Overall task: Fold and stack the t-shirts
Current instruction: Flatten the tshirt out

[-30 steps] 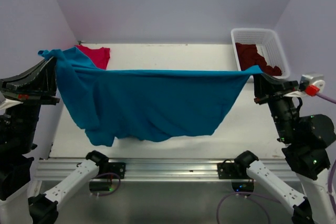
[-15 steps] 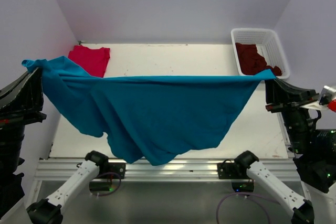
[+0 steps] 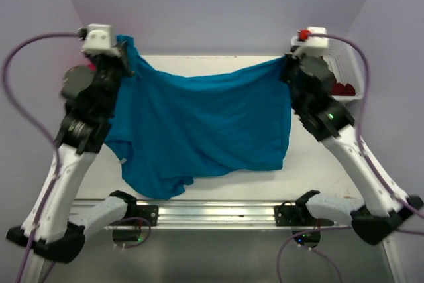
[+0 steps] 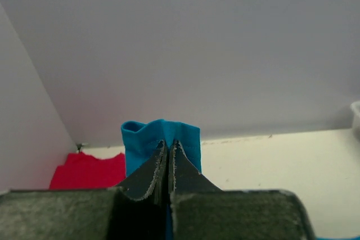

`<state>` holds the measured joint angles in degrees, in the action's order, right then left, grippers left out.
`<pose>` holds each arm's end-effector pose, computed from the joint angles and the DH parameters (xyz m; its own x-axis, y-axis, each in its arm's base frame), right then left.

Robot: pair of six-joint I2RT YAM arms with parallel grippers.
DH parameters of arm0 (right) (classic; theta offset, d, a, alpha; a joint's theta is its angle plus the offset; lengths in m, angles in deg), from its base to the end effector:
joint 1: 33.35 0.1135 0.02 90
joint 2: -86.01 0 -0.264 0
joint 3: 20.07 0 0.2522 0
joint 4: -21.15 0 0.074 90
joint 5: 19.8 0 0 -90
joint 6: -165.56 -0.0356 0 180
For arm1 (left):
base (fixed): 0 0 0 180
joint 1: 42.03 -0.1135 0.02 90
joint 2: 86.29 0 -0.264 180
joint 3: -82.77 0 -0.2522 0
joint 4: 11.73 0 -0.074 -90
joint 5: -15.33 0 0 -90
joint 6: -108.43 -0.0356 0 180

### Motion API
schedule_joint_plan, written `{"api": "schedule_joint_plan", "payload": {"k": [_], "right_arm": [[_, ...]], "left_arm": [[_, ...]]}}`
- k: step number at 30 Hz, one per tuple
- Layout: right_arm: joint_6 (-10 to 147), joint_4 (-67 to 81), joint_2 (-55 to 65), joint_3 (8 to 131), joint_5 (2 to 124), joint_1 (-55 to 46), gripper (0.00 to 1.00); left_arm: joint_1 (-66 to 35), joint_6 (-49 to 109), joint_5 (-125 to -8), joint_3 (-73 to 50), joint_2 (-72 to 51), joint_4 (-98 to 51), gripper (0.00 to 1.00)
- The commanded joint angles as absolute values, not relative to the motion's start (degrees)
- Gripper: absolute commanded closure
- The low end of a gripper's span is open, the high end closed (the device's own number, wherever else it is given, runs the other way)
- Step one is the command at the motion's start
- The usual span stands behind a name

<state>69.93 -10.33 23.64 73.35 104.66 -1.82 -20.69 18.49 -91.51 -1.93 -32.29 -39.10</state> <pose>0.1955 0.0963 0.4767 -0.0014 0.0941 -0.9956 0.0515 0.9943 0.0939 0.1520 -0.0483 0.5196 0.2241 -0.0886 -0.9705 0.0866 0.9937 -0.0708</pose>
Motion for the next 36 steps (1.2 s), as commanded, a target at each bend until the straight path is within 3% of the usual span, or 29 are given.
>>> {"api": "schedule_joint_plan", "payload": {"k": [1, 4, 5, 6, 7, 8, 10, 16, 22, 24, 25, 26, 27, 28, 29, 36], "right_arm": [[70.99, -8.52, 9.50, 80.06, 114.75, -2.67, 1.00], [70.03, -10.10, -4.93, 88.94, 120.02, -3.20, 0.99], [70.11, -10.19, -7.74, 90.88, 121.86, -3.20, 0.80], [69.94, -10.19, -12.56, 93.68, 124.31, -3.20, 0.59], [70.02, -10.80, -14.43, 95.01, 125.47, -3.20, 0.36], [70.02, -11.59, -16.11, 96.25, 126.70, -3.20, 0.21], [69.23, -13.35, -17.79, 97.84, 127.59, -3.20, 0.18], [70.29, -6.33, -8.94, 84.93, 126.37, -3.20, 0.17], [69.50, -4.04, -2.41, 75.35, 119.17, -3.38, 0.19], [68.62, -5.09, -3.20, 75.42, 114.52, -3.55, 0.40], [66.61, -8.14, -3.99, 76.38, 112.76, -4.42, 0.62], [65.12, -10.69, -5.21, 79.53, 111.61, -4.78, 1.00], [63.36, -13.33, -8.70, 81.30, 108.55, -5.65, 1.00], [61.69, -18.05, -10.57, 83.14, 105.04, -6.36, 1.00], [60.63, -20.62, -13.02, 87.16, 102.83, -6.98, 1.00], [56.84, -30.14, -29.03, 96.25, 94.73, -9.79, 1.00]], "left_arm": [[-21.98, 13.77, -97.00, -4.90, -18.32, -26.47, 1.00], [-27.59, 18.33, -88.75, -2.97, -9.85, -21.81, 0.96], [-30.49, 22.26, -86.99, -2.87, -5.13, -20.58, 0.55], [-31.30, 22.56, -86.97, -2.87, -3.08, -19.09, 0.21], [-31.57, 22.56, -87.41, -2.53, 0.34, -17.43, 0.00], [-31.66, 22.13, -87.15, -2.26, 1.50, -17.15, 0.00], [-31.66, 22.03, -88.20, -2.78, 2.48, -16.62, 0.00], [-31.66, 22.21, -88.21, -10.34, -7.69, -13.27, 0.00], [-31.66, 25.89, -86.97, -11.83, -11.76, -23.81, 0.00], [-31.66, 27.57, -86.89, -13.24, -11.41, -25.31, 0.00], [-31.66, 27.92, -86.63, -14.38, -10.45, -27.32, 0.12], [-31.66, 28.36, -85.67, -14.65, -9.48, -28.12, 0.23], [-31.66, 28.80, -85.22, -14.48, -8.34, -30.57, 0.40], [-31.66, 29.32, -84.96, -13.52, -5.46, -31.98, 0.86], [-31.66, 30.55, -84.95, -12.99, -3.86, -33.13, 1.00], [-33.24, 32.75, -82.58, -5.62, 11.78, -38.05, 1.00]]}}
